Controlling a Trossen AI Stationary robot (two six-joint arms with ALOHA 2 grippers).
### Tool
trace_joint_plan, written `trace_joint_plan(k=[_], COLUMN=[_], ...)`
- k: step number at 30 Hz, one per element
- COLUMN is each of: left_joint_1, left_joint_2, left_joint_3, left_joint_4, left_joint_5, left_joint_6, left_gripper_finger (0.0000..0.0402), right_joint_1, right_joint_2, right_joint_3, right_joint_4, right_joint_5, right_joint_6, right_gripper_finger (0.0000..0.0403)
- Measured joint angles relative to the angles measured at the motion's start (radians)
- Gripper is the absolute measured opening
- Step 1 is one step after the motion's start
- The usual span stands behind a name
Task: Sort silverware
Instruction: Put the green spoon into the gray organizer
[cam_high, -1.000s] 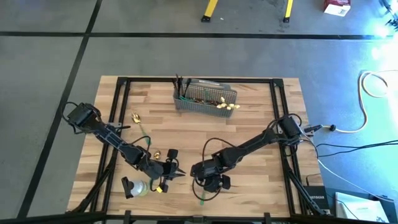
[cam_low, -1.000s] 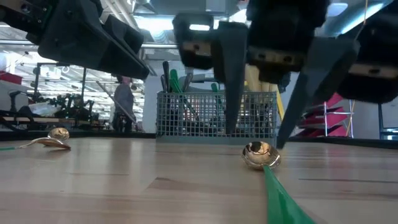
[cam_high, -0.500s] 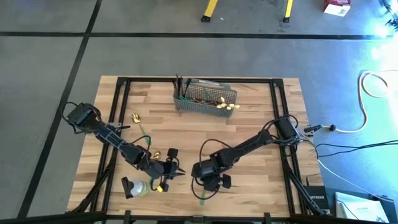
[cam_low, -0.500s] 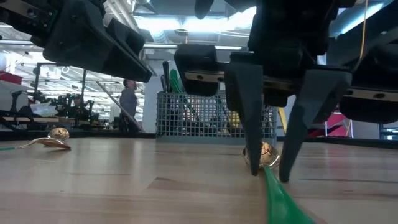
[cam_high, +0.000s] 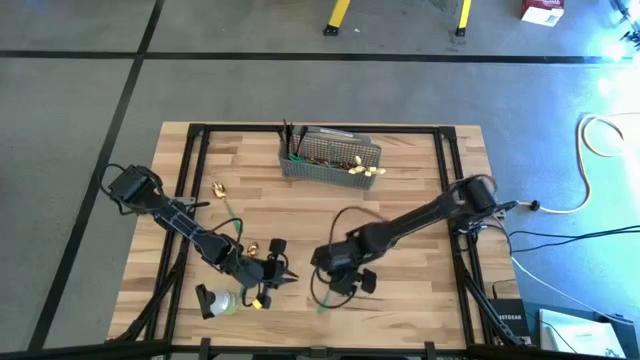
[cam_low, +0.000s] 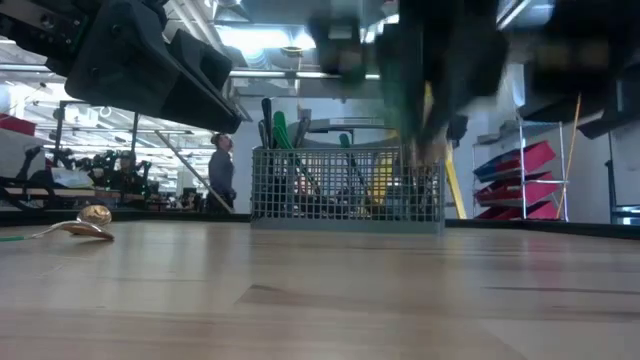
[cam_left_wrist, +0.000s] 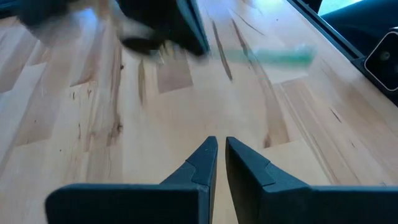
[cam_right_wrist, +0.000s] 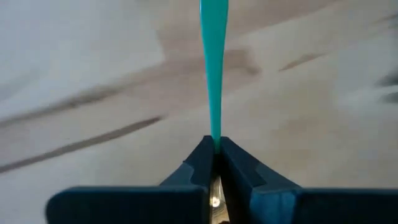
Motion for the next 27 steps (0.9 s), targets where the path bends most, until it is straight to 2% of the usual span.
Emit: trace_joint_plan(k=[5,8,11,14,16,17,20,23,25,27], left_joint_1=[0.002,0.002,0.002,0.002,0.002,0.002,0.002,0.002,0.002,0.002], left_joint_2=[0.000,0.000,0.000,0.000,0.000,0.000,0.000,0.000,0.000,0.000], left_joint_3=[0.000,0.000,0.000,0.000,0.000,0.000,0.000,0.000,0.000,0.000], left_joint_4=[-0.002,-0.002,-0.003,-0.007,-0.007,-0.007,-0.012,-0.019,-0.021,-0.024], left_joint_5=[-0.009,-0.010,-0.010,-0.010,-0.013,-0.015,-0.017,-0.017,-0.017,-0.017], left_joint_6=[0.002,-0.001,-0.001,0.000,0.006,0.009,0.011,0.011,0.012,0.012], left_gripper_finger=[0.0018,0.0018,0.0018,0.0018,0.0018,0.0018,0.0018,0.0018,0.0018,0.0018], right_joint_1=[-0.057,-0.139,-0.269,-0.451,-0.581,-0.642,-0.777,-0.840,-0.849,-0.849], right_joint_2=[-0.226,-0.364,-0.473,-0.539,-0.544,-0.540,-0.484,-0.409,-0.359,-0.311], right_joint_3=[0.001,0.002,0.002,0.002,0.003,0.003,0.003,0.002,0.002,0.002], right_joint_4=[-0.036,-0.033,-0.027,0.080,0.175,0.218,0.346,0.409,0.411,0.405], right_joint_5=[-0.018,-0.081,-0.244,-0.502,-0.665,-0.712,-0.745,-0.820,-0.865,-0.865], right_joint_6=[0.017,-0.002,-0.019,0.011,0.084,0.128,0.256,0.320,0.303,0.252], right_gripper_finger=[0.0001,0.0000,0.0000,0.0000,0.0000,0.0000,0.0000,0.0000,0.0000,0.0000])
